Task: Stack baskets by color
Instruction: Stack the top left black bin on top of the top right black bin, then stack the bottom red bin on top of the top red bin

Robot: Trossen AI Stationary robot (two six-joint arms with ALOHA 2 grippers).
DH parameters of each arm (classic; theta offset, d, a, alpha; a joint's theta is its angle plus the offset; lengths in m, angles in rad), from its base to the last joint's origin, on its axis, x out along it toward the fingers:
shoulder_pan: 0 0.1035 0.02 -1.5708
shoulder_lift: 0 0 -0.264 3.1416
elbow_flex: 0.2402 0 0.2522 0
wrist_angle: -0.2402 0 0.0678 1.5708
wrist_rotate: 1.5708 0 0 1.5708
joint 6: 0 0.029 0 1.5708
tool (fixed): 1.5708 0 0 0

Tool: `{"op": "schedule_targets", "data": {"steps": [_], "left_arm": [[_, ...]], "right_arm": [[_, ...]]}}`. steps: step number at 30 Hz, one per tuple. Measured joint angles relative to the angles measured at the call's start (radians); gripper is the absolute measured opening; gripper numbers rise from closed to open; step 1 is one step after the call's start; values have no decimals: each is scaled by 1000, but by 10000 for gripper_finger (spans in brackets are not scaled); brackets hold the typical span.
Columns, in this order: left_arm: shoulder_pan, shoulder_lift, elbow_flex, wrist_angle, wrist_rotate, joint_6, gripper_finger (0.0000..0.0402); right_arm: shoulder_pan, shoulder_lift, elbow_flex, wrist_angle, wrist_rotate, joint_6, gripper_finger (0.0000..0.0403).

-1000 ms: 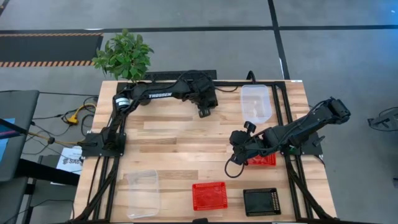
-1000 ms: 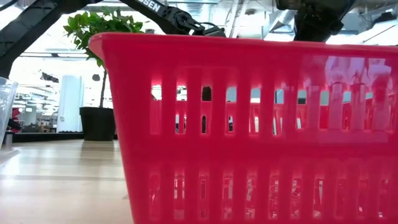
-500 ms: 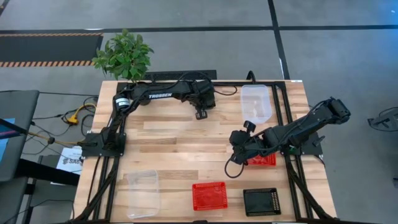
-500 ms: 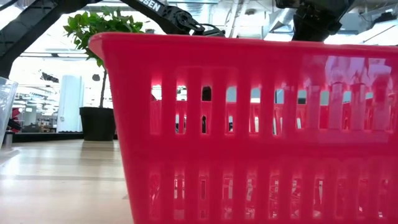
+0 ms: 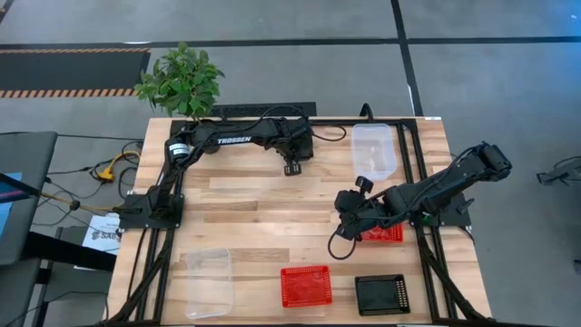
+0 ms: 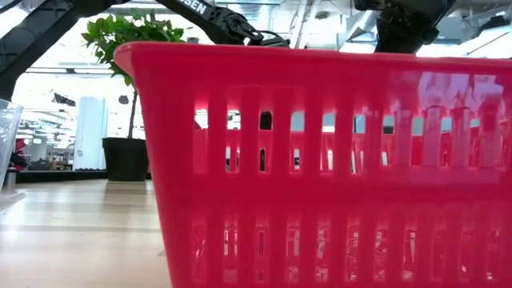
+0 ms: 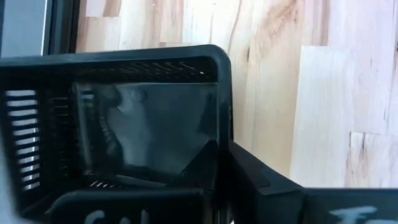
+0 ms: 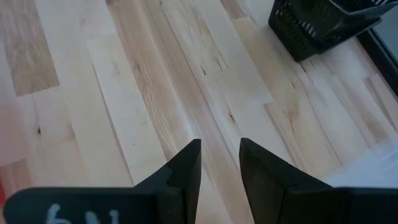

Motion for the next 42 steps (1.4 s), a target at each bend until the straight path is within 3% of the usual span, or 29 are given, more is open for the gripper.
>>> {"op": "schedule_targets", "data": {"steps": [23, 35, 42], "left_arm": [[-5, -19, 8, -40, -17, -4, 195], [-44, -101, 164, -329, 37, -97, 209], [-145, -198, 154, -456, 130, -122, 209]], "right_arm": [[0, 0, 0, 1, -1, 0, 130], [0, 0, 0, 32, -11, 0, 130], [0, 0, 0, 97, -130, -47, 130]]}}
